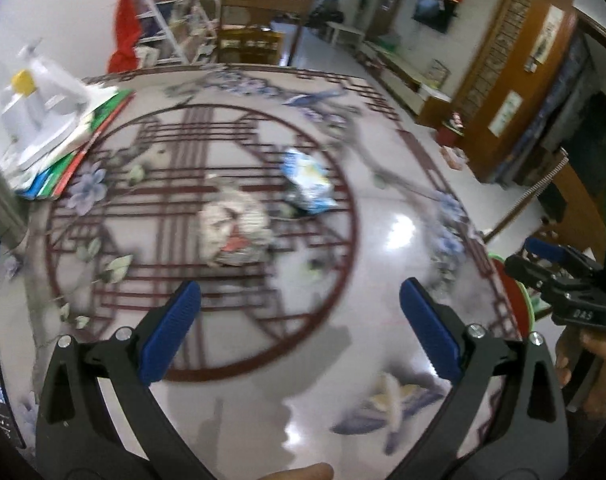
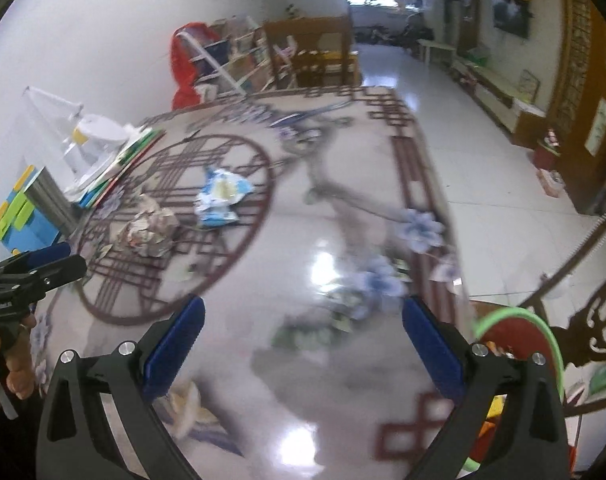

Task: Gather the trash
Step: 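Move both open tools back over the crumpled newspaper and white-blue snack bag, then grasp the crumpled newspaper with the left tool while the right tool grasps the white-blue snack bag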

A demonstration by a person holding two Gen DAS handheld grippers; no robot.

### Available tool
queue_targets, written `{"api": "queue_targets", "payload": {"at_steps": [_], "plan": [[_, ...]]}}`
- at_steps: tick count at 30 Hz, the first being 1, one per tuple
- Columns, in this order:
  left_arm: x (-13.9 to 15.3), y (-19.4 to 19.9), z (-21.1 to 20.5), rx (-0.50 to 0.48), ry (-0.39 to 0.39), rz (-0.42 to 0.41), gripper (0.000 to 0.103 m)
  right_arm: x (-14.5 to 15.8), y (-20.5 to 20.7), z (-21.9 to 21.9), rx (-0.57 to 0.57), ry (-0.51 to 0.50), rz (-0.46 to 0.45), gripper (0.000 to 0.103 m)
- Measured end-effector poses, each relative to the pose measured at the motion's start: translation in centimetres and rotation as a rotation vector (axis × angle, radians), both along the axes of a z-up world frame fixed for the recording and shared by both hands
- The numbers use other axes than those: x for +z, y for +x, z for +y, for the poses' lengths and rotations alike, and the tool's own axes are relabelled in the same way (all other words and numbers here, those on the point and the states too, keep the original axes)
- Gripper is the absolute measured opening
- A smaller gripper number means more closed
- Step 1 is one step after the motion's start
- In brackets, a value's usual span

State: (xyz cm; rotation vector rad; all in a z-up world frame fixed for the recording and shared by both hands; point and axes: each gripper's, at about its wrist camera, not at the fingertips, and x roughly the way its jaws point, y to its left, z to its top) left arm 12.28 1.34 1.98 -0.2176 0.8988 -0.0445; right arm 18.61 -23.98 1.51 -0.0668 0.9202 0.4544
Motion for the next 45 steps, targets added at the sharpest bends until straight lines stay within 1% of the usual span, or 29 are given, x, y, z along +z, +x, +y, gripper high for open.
{"api": "queue_targets", "payload": {"at_steps": [2, 5, 8, 11, 14, 17, 21, 23, 25, 30, 32, 35, 39, 42, 45], "plan": [[-0.7, 0.4, 1.3, 0.033, -0.015, 0.016, 0.097, -0.5, 0.6, 1.8, 0.029, -0.004, 0.013, 0.096], [-2.2, 1.4, 2.5, 0.055, -0.023, 0.051, 0.097, -1.1, 1.8, 4.0, 0.059, -0.009, 0.028, 0.096], [-3.8, 2.6, 3.0, 0.063, -0.042, 0.074, 0.097, -1.6, 3.2, 6.0, 0.079, 0.002, 0.046, 0.096], [-4.8, 3.7, 3.1, 0.068, -0.031, 0.084, 0.097, -2.2, 4.7, 7.8, 0.1, 0.005, 0.06, 0.096], [-5.5, 5.0, 3.0, 0.059, 0.004, 0.08, 0.097, -2.7, 6.0, 9.3, 0.116, 0.003, 0.071, 0.095], [-6.2, 6.1, 2.7, 0.043, 0.079, 0.07, 0.097, -3.7, 7.6, 10.2, 0.119, 0.006, 0.093, 0.096], [-6.8, 7.3, 3.1, 0.042, 0.118, 0.041, 0.097, -4.9, 9.6, 11.2, 0.114, 0.008, 0.126, 0.095], [-7.2, 7.9, 3.5, 0.049, 0.123, 0.046, 0.097, -5.3, 10.4, 11.9, 0.113, 0.008, 0.132, 0.095], [-7.5, 8.4, 3.9, 0.056, 0.113, 0.048, 0.097, -5.5, 11.1, 12.8, 0.118, 0.013, 0.134, 0.095], [-7.9, 9.0, 4.7, 0.072, 0.119, 0.031, 0.097, -6.6, 12.8, 15.7, 0.131, 0.006, 0.127, 0.095], [-8.1, 9.2, 5.0, 0.077, 0.139, 0.029, 0.096, -7.1, 13.1, 16.7, 0.136, 0.002, 0.126, 0.095], [-8.2, 9.1, 5.7, 0.081, 0.148, 0.016, 0.094, -8.0, 13.5, 17.9, 0.133, -0.02, 0.119, 0.095], [-8.1, 9.1, 6.7, 0.104, 0.148, 0.004, 0.091, -8.9, 14.1, 18.7, 0.124, -0.028, 0.122, 0.095], [-8.1, 9.0, 7.2, 0.111, 0.135, -0.001, 0.089, -9.6, 14.3, 19.4, 0.129, -0.05, 0.111, 0.095], [-8.3, 8.8, 7.2, 0.097, 0.098, -0.01, 0.08, -10.1, 14.4, 19.8, 0.132, -0.074, 0.1, 0.092]]}}
